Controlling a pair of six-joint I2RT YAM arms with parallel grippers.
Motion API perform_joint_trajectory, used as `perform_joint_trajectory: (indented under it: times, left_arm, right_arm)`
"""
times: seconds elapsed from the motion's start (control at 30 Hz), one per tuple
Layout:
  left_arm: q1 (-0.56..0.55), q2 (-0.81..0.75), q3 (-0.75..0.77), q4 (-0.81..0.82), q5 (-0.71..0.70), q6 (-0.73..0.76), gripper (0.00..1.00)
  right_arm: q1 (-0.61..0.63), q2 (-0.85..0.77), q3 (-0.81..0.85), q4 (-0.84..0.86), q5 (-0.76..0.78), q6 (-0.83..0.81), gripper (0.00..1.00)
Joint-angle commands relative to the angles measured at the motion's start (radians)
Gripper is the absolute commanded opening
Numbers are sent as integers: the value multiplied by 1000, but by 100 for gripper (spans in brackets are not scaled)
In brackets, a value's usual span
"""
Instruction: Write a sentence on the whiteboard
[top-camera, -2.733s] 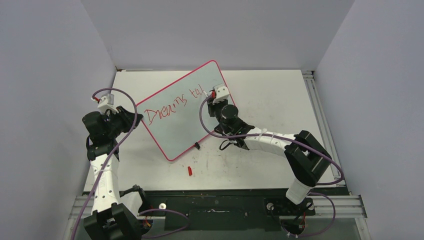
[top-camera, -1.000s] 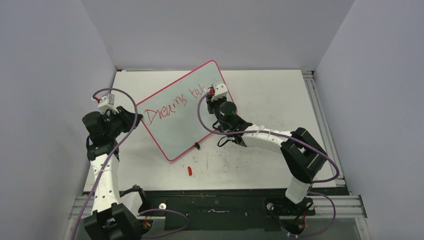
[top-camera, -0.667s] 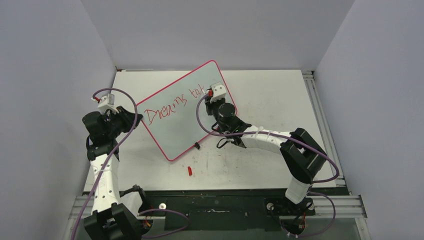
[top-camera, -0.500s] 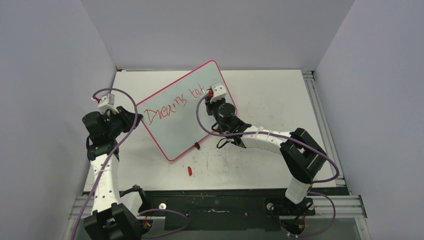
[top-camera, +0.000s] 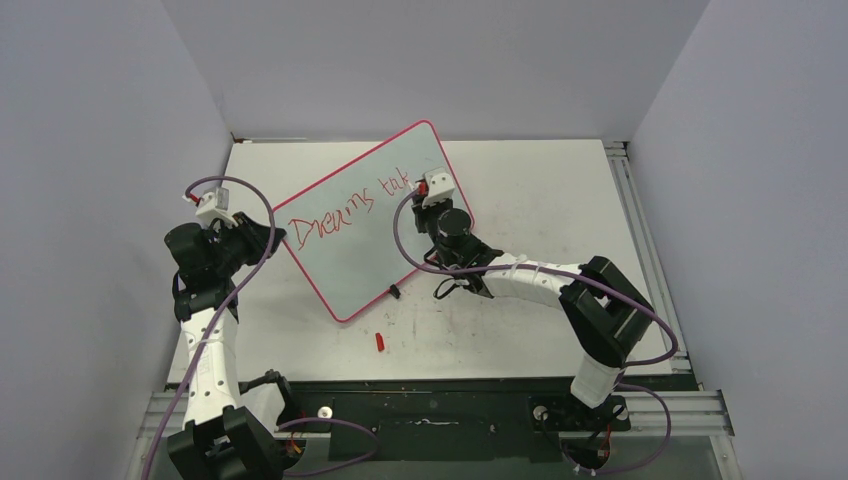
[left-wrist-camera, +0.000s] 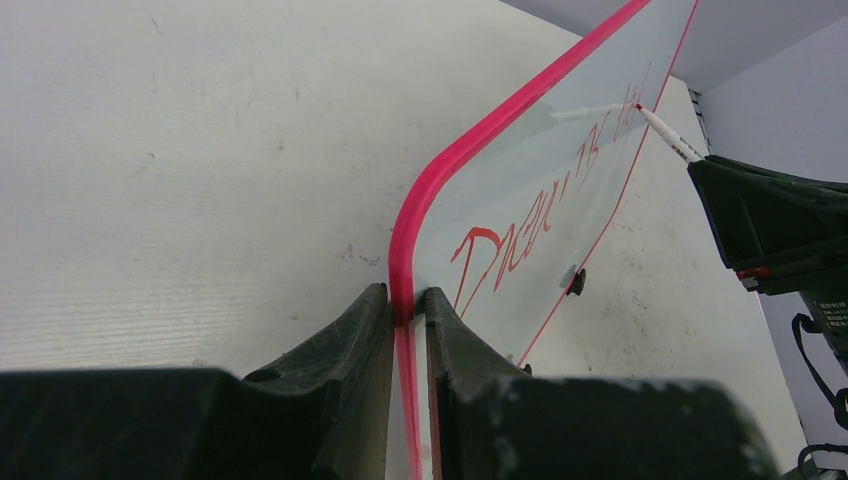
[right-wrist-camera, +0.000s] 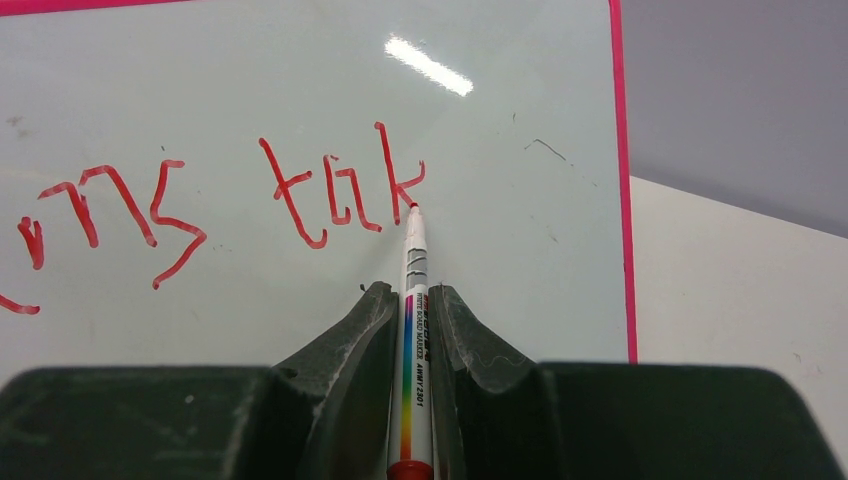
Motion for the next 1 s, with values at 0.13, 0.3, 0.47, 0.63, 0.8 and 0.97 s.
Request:
perform_joint_trajectory:
  times: [0.13,0.3,0.47,0.63,0.8,0.97]
  left_arm:
    - [-11,-15,13,15,23,6,14]
    - [-11,-15,12,15,22,6,14]
    - [-10,-17,12,13,20,7,14]
    - [-11,-15,12,14,20,7,14]
    - [-11,-15,12,12,19,9,14]
    - [-11,-14,13,13,19,9,14]
  right_arm:
    - [-13,-47,-17,11,18,17,5]
    - [-13,-86,-32,11,17,11,5]
    - [-14,-116,-35,17,7,6,5]
    - [-29,-92,-1,9,-11,-3,5]
    - [-38,-68,23,9,-25,-6,5]
    - [-40,-59,29,15,-39,-7,5]
